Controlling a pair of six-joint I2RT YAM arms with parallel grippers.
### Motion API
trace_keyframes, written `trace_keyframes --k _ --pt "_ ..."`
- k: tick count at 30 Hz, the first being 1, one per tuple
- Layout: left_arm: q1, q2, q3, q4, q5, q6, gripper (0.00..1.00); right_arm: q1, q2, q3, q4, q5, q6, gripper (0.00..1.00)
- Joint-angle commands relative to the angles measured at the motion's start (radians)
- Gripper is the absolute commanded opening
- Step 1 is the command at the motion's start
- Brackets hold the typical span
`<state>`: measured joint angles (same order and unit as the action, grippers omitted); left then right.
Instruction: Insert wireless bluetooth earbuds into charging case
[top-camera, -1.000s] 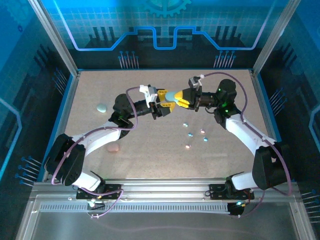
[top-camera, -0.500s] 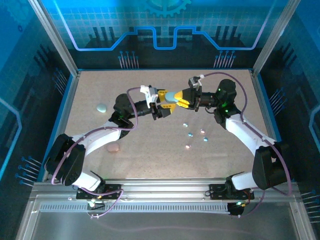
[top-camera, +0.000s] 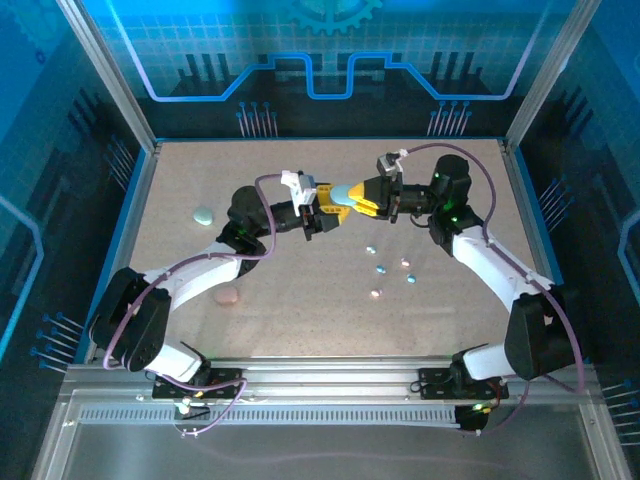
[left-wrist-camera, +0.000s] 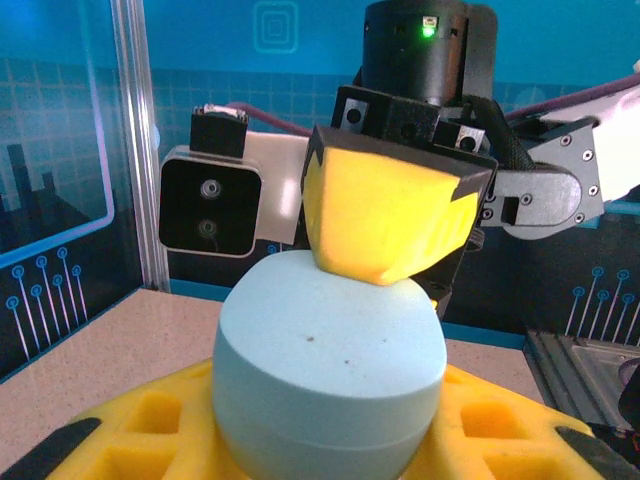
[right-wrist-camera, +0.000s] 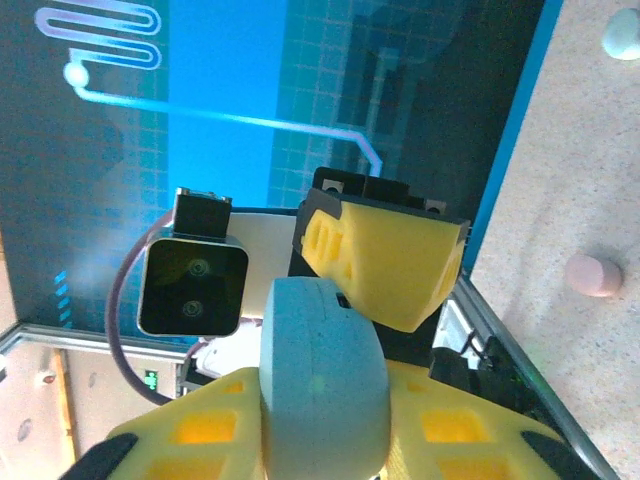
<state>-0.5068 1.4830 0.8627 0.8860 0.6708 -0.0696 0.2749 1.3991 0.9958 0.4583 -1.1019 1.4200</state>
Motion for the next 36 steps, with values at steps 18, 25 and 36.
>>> trace_keyframes --k 18,25,36 --pt "-0.007 -0.024 0.021 -0.082 0.021 -0.019 0.23 -0.022 -0.131 0.282 -0.947 0.289 -0.823 0.59" --pt "-0.017 -0.015 0.025 -0.078 0.030 -0.042 0.23 0.068 -0.172 0.309 -1.072 0.556 -1.222 0.66" --pt "-0.034 -0.008 0.039 -0.064 0.068 -0.064 0.23 0.135 -0.146 0.333 -1.079 0.689 -1.399 0.69"
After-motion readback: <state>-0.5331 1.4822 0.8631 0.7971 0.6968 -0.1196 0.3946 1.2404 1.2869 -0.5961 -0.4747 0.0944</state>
